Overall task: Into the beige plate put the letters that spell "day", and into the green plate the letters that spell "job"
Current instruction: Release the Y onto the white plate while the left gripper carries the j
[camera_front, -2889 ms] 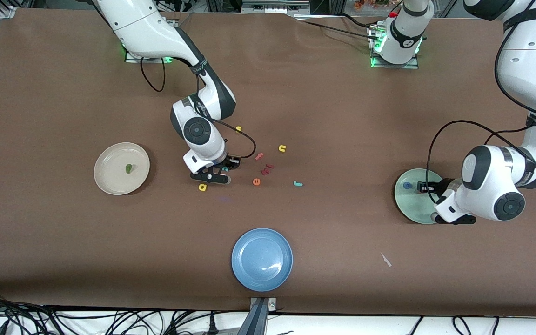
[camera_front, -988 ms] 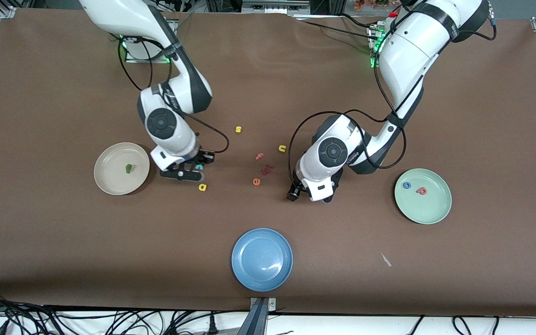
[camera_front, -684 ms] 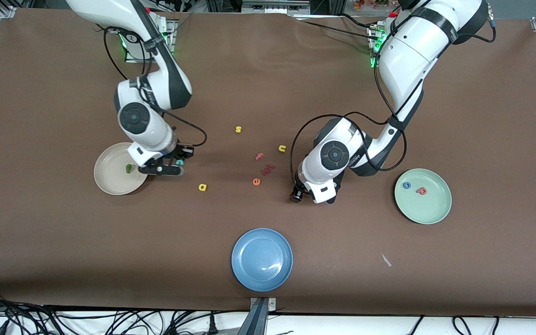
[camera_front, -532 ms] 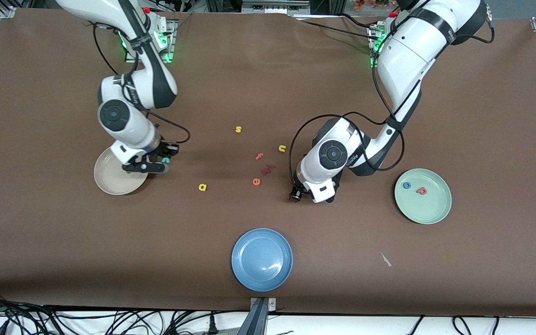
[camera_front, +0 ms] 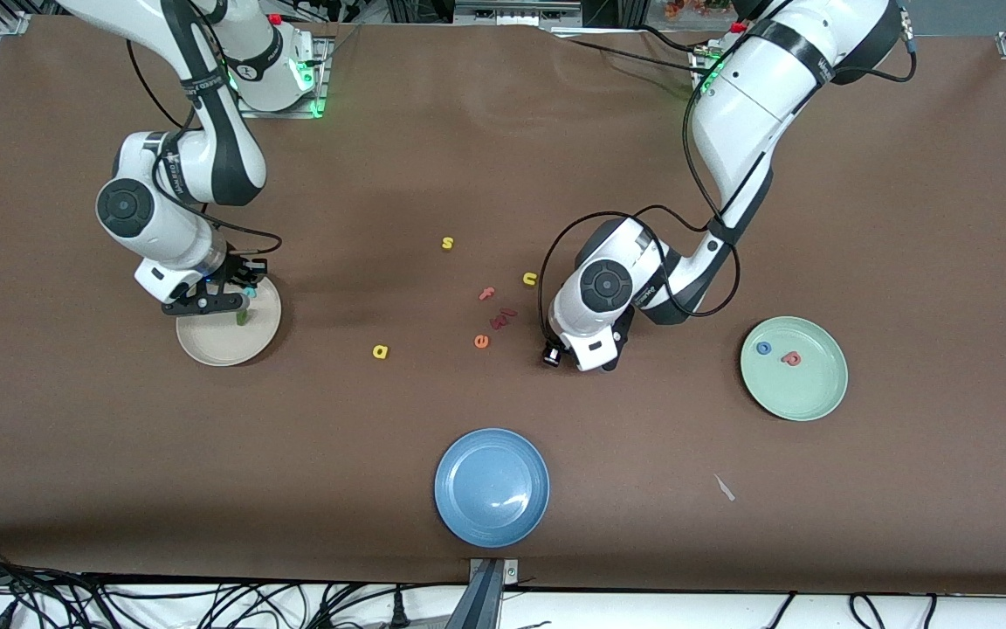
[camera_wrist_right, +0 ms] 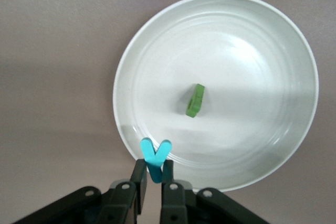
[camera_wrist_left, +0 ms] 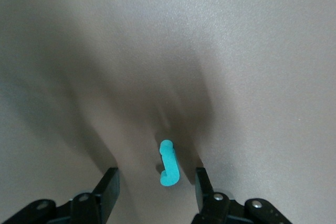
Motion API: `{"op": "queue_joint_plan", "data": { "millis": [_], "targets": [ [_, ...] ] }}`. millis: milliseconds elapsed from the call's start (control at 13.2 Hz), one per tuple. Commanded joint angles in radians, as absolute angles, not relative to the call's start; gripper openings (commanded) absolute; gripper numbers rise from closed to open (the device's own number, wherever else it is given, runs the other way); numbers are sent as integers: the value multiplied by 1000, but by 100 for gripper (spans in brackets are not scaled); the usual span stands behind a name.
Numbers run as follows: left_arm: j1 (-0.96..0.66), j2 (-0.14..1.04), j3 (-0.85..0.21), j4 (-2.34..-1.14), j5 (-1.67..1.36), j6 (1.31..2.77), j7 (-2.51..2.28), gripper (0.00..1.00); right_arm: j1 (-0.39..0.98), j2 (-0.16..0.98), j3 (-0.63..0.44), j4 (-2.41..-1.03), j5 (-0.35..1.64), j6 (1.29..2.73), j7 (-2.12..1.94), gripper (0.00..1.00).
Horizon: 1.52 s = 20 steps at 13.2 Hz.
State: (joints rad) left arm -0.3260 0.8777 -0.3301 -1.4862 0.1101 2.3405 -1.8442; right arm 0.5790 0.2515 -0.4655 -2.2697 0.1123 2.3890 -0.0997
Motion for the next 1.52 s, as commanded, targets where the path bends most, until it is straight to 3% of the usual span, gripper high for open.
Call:
{"op": "queue_joint_plan", "data": {
  "millis": [0, 152, 456, 608, 836, 1217, 1445],
  "targets": [
    [-341, 870, -316, -1494, 117, 2352, -1861, 53, 580, 248, -466, -2280, 126, 2396, -135, 100],
    [-339, 870, -316, -1493, 130, 2352, -1861, 46, 583, 255, -462, -2243, 126, 2388, -130, 100],
    [-341, 879, -304, -1493, 150, 2352, -1859, 36, 591, 313, -451, -2067, 184, 2202, -83, 100],
    [-337, 877, -302, -1486, 153, 2352, -1845, 23, 592, 357, -451, -1970, 239, 2105, -80, 100],
    [-334, 870, -302, -1482, 218, 2342, -1819, 1, 597, 414, -428, -1902, 285, 2091, -65, 100],
    [-290, 800, -308, -1474, 232, 2320, -1732, 0, 598, 512, -351, -1786, 356, 2115, 159, 100],
    [-227, 710, -316, -1474, 215, 2203, -1550, 0, 598, 563, -293, -1761, 353, 2202, 290, 100]
  ]
}}
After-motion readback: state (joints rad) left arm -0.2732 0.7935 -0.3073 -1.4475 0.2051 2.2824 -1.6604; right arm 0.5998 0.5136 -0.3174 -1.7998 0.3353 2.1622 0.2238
